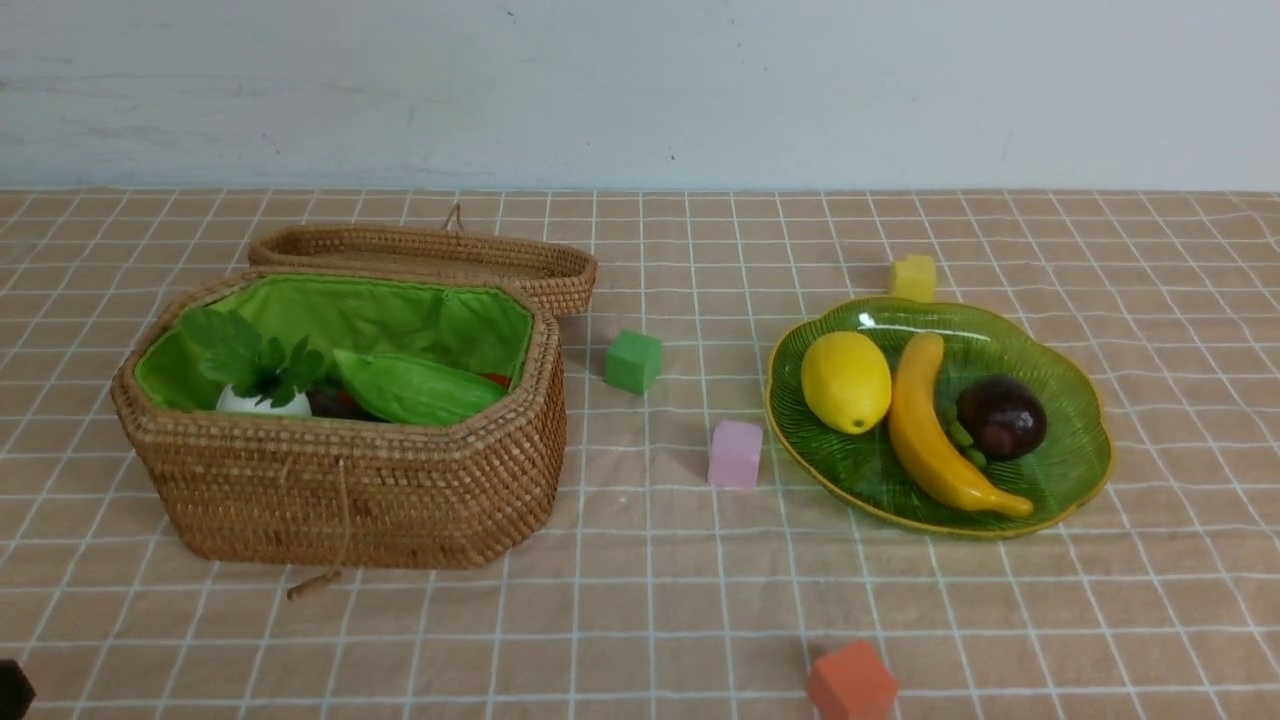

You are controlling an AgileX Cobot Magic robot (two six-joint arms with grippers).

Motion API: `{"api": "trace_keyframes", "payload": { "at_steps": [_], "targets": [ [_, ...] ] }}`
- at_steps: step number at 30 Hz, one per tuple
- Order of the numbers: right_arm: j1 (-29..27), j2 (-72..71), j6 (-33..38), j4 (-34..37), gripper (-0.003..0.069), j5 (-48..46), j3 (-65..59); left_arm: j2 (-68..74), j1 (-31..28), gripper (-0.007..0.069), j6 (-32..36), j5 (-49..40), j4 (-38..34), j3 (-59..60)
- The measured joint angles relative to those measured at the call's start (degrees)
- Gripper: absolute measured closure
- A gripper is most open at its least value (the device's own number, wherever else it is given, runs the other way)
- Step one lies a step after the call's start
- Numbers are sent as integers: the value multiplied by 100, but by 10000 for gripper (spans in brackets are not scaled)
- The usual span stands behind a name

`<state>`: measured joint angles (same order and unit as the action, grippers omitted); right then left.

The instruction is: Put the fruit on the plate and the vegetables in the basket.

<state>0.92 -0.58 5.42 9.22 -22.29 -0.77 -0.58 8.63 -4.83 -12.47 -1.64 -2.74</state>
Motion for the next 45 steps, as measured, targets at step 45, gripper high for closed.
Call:
{"api": "trace_keyframes", "payload": {
  "at_steps": [45],
  "targets": [
    [0, 0, 9, 0, 624, 0, 0, 0, -364, 635, -1586, -982, -323, 449]
  ]
}}
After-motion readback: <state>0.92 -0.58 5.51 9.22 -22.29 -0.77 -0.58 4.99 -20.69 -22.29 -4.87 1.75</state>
